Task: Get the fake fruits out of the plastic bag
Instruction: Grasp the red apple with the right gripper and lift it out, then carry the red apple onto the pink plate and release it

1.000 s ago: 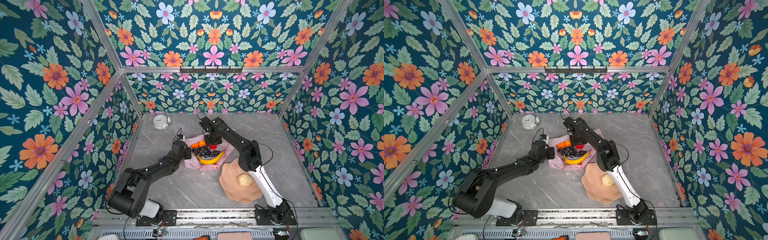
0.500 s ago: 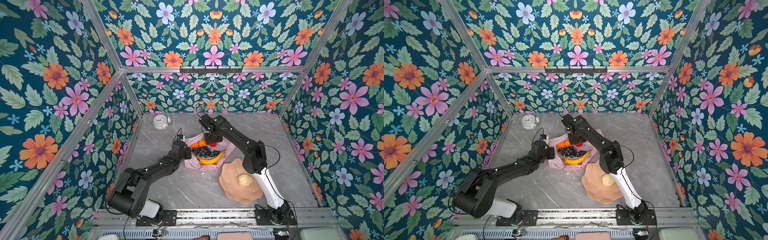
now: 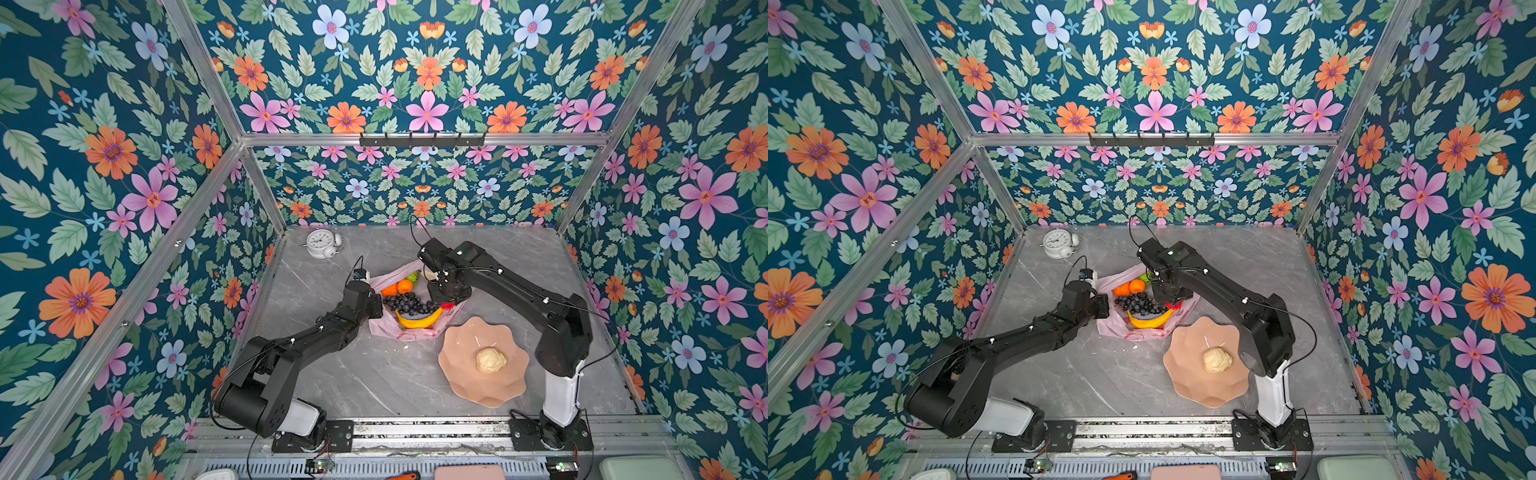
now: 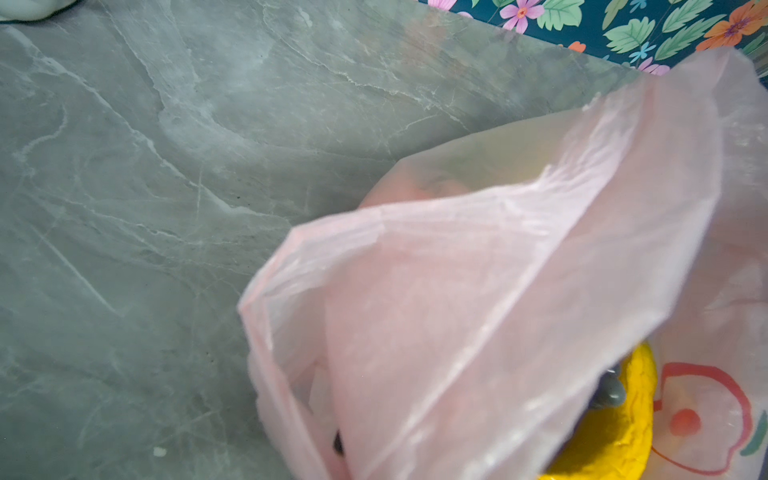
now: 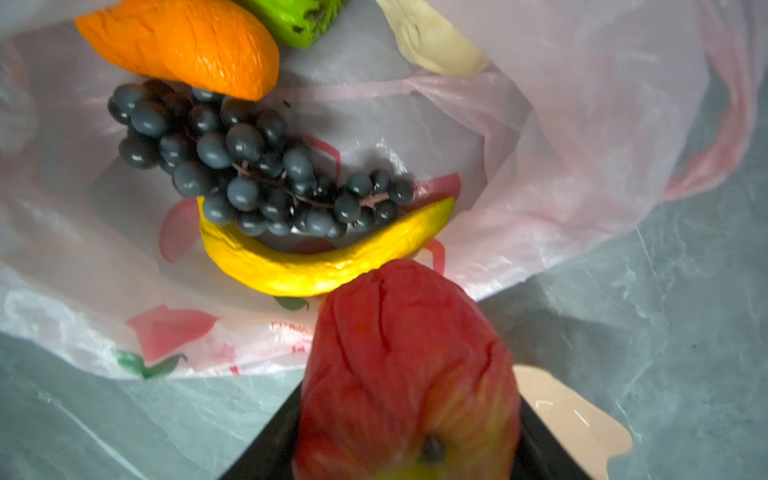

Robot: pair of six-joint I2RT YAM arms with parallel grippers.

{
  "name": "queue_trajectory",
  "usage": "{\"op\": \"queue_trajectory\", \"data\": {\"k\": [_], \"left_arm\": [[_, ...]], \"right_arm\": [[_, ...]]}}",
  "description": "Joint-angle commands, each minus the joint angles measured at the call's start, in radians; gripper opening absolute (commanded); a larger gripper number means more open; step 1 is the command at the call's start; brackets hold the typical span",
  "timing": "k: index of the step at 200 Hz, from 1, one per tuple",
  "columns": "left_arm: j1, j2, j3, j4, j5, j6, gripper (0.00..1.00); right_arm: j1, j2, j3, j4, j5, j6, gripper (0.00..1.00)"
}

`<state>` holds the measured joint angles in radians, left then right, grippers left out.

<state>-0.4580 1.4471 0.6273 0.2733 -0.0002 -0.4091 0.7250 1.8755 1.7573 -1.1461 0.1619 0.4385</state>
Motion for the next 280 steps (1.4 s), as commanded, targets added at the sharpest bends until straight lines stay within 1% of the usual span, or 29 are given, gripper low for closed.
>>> {"op": "queue_trajectory", "data": {"k": [1,33,36,44,72,104,160,221,280], "left_arm": [[0.001,-0.006,0.006,0.003,-0.007,0.013,0.00],[0.001,-0.010,0.006,0.000,-0.011,0.015,0.00],[0.001,-0.010,0.007,0.000,-0.012,0.014,0.00],[0.001,-0.010,0.007,-0.001,-0.012,0.016,0.00],[0.001,-0.008,0.007,-0.001,-0.014,0.015,0.00],[0.000,0.000,0.008,0.000,-0.015,0.016,0.00],[0.000,0.005,0.008,0.001,-0.015,0.016,0.00],[0.000,0.007,0.009,0.001,-0.014,0.016,0.00],[0.000,0.013,0.012,0.003,-0.011,0.015,0.00]], "right_arm": [[-0.001,-0.092,-0.095,0.031,0.028,0.029,0.61],[-0.015,-0.208,-0.237,0.042,0.028,0.053,0.62],[-0.017,-0.247,-0.250,0.044,0.028,0.056,0.61],[-0.024,-0.280,-0.292,0.052,0.025,0.065,0.62],[-0.048,-0.351,-0.402,0.060,0.026,0.088,0.61],[-0.061,-0.399,-0.501,0.073,0.025,0.120,0.62],[-0.071,-0.402,-0.598,0.125,0.010,0.155,0.61],[-0.071,-0.373,-0.635,0.166,0.013,0.175,0.61],[-0.052,-0.353,-0.688,0.166,-0.015,0.193,0.60]]}}
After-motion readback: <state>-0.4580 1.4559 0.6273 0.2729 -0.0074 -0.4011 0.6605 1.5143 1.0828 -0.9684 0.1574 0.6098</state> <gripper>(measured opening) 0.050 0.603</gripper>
